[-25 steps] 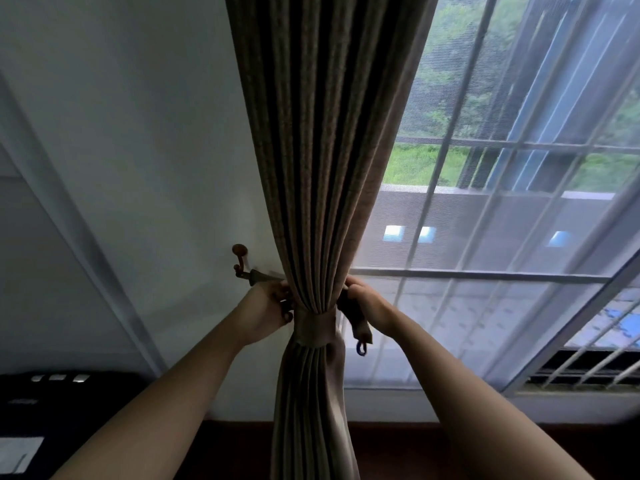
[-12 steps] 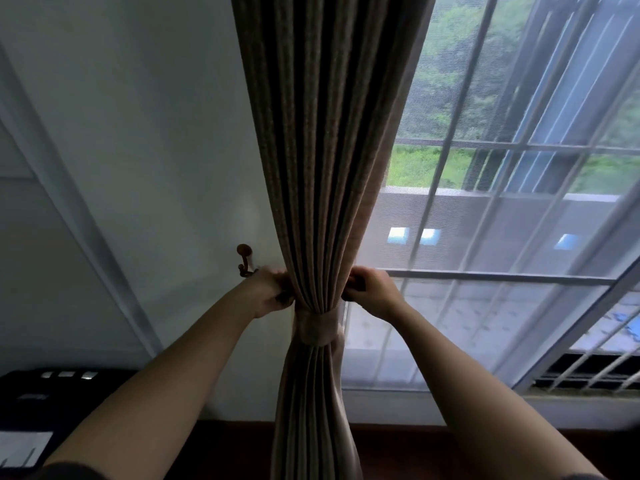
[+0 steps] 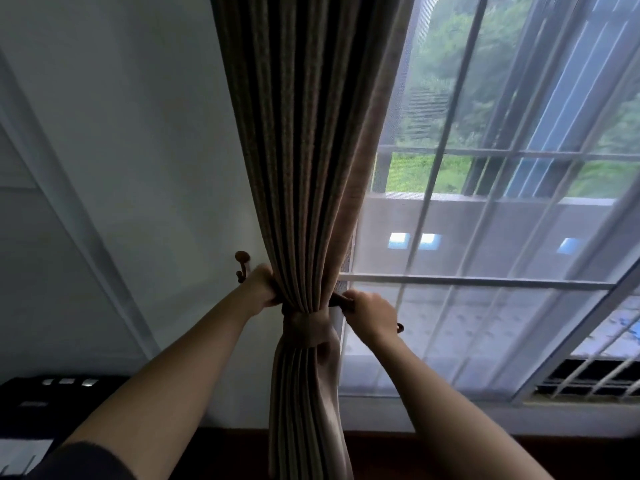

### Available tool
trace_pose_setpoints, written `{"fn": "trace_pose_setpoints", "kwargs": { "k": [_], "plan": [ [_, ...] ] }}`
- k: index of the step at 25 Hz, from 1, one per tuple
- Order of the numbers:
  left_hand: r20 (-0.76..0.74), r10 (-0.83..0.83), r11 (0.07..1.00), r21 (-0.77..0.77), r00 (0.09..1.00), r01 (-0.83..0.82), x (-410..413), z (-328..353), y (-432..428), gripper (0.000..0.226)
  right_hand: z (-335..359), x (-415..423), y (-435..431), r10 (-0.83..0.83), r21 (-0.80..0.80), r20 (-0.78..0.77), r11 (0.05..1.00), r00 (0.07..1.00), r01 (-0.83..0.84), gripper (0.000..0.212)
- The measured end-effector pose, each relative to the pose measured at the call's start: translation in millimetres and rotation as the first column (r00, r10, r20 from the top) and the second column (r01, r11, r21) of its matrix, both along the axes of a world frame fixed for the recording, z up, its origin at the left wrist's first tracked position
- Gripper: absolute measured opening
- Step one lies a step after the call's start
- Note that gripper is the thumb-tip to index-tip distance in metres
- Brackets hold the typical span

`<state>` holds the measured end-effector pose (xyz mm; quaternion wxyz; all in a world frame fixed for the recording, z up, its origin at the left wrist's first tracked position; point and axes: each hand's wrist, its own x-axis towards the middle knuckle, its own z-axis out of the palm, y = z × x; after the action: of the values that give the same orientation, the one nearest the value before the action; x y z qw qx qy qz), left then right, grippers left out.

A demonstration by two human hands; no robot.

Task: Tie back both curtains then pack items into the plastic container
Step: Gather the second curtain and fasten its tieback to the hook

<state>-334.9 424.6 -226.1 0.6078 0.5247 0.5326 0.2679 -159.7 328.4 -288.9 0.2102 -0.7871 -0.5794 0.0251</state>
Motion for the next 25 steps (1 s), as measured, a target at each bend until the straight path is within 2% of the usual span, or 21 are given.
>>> {"fn": "trace_pose_setpoints", "kwargs": {
  "k": [3, 5, 7, 9, 10, 11, 13, 16, 18, 22, 25],
  "plan": [
    [0.009, 0.007, 0.998, 0.066, 1.0, -0.008, 2, 9, -4, 0.027, 13, 8, -3, -0.014, 0.088, 0.042, 0.996, 0.999, 0.011, 0.02],
    [0.009, -0.055, 0.994, 0.097, 0.998, 0.054, -1, 8, -15, 0.021, 15, 10, -7, -0.009, 0.078, 0.067, 0.997, 0.998, 0.004, 0.022],
    [0.083, -0.133, 0.984, 0.13, 0.988, 0.121, -8, -6, -28, 0.02, 2, 5, -20, 0.004, 0.085, 0.048, 0.996, 0.999, -0.008, 0.017],
    [0.165, -0.085, 0.981, 0.188, 0.983, 0.054, -17, -29, -46, 0.018, -20, -4, -41, 0.004, 0.178, 0.004, 0.984, 1.0, -0.005, 0.009],
    [0.184, -0.052, 0.969, 0.248, 0.982, 0.005, -20, -39, -55, 0.016, -31, -9, -52, 0.007, 0.232, -0.02, 0.973, 1.0, -0.002, 0.013],
    [0.159, -0.044, 0.95, 0.312, 0.986, -0.008, -22, -48, -62, 0.011, -41, -13, -59, 0.021, 0.286, -0.056, 0.958, 0.998, -0.004, 0.018],
    [0.093, -0.127, 0.912, 0.402, 0.988, 0.079, -25, -60, -70, 0.011, -54, -21, -66, 0.144, 0.388, -0.195, 0.92, 0.97, -0.059, 0.02],
    [-0.008, -0.257, 0.87, 0.433, 0.966, 0.235, -27, -57, -67, 0.02, -55, -35, -70, 0.306, 0.472, -0.423, 0.878, 0.853, -0.081, 0.015],
    [-0.069, -0.31, 0.839, 0.448, 0.948, 0.307, -28, -56, -64, 0.025, -49, -42, -69, 0.343, 0.496, -0.454, 0.864, 0.822, -0.087, 0.019],
    [-0.128, -0.358, 0.831, 0.409, 0.925, 0.378, -23, -56, -63, 0.029, -39, -50, -65, 0.358, 0.487, -0.399, 0.863, 0.844, -0.135, 0.025],
    [-0.311, -0.33, 0.769, 0.46, 0.891, 0.445, -16, -50, -59, 0.026, -42, -52, -61, 0.364, 0.47, -0.389, 0.869, 0.846, -0.157, 0.025]
  ]
}}
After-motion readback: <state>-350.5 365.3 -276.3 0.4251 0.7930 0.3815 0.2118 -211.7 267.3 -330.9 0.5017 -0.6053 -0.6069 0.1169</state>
